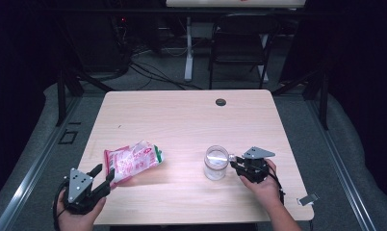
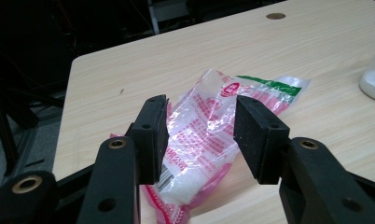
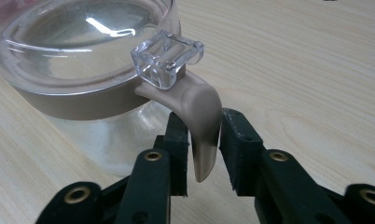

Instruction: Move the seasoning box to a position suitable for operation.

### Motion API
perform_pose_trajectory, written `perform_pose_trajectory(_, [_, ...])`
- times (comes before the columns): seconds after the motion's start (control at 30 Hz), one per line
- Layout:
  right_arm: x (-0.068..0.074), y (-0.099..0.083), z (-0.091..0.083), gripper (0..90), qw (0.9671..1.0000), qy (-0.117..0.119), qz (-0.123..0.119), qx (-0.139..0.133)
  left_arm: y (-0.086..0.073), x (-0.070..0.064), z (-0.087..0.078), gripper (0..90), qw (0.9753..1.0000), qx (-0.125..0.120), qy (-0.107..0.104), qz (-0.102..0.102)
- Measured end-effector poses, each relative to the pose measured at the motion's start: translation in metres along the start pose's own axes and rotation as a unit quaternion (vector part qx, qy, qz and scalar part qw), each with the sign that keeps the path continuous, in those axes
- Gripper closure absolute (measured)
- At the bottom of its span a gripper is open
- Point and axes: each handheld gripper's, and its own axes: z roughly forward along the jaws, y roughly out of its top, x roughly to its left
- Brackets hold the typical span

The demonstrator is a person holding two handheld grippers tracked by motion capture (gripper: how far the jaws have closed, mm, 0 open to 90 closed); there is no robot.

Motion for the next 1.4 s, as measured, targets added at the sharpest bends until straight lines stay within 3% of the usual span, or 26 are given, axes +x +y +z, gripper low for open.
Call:
perform_pose_trajectory(0.37, [0.0, 0.0, 0.0, 75.9, 1.0, 0.0, -0.002, -0.001, -0.001, -0.008, 0.005, 56.2, 0.9997, 0.002, -0.017, 0.02])
perform_pose_trajectory(0.6, [0.002, 0.001, -0.001, 76.9, 0.9999, -0.003, -0.01, 0.003, -0.001, -0.012, 0.009, 56.1, 0.9994, 0.003, -0.026, 0.022])
perform_pose_trajectory(0.87, [0.008, -0.002, -0.005, 76.8, 0.9996, -0.003, -0.026, 0.006, 0.005, -0.032, 0.025, 59.6, 0.9967, -0.001, -0.072, 0.038])
perform_pose_trajectory(1.03, [0.013, -0.006, -0.009, 76.8, 0.9996, 0.005, -0.026, 0.001, 0.014, -0.054, 0.043, 59.5, 0.9919, -0.003, -0.116, 0.051])
perform_pose_trajectory(1.23, [0.021, -0.009, -0.012, 76.7, 0.9996, 0.01, -0.028, -0.002, 0.032, -0.092, 0.068, 61.2, 0.982, -0.006, -0.15, 0.115])
perform_pose_trajectory(1.4, [0.03, -0.011, -0.016, 76.7, 0.9991, 0.018, -0.038, 0.003, 0.044, -0.113, 0.085, 61.1, 0.976, -0.006, -0.177, 0.126])
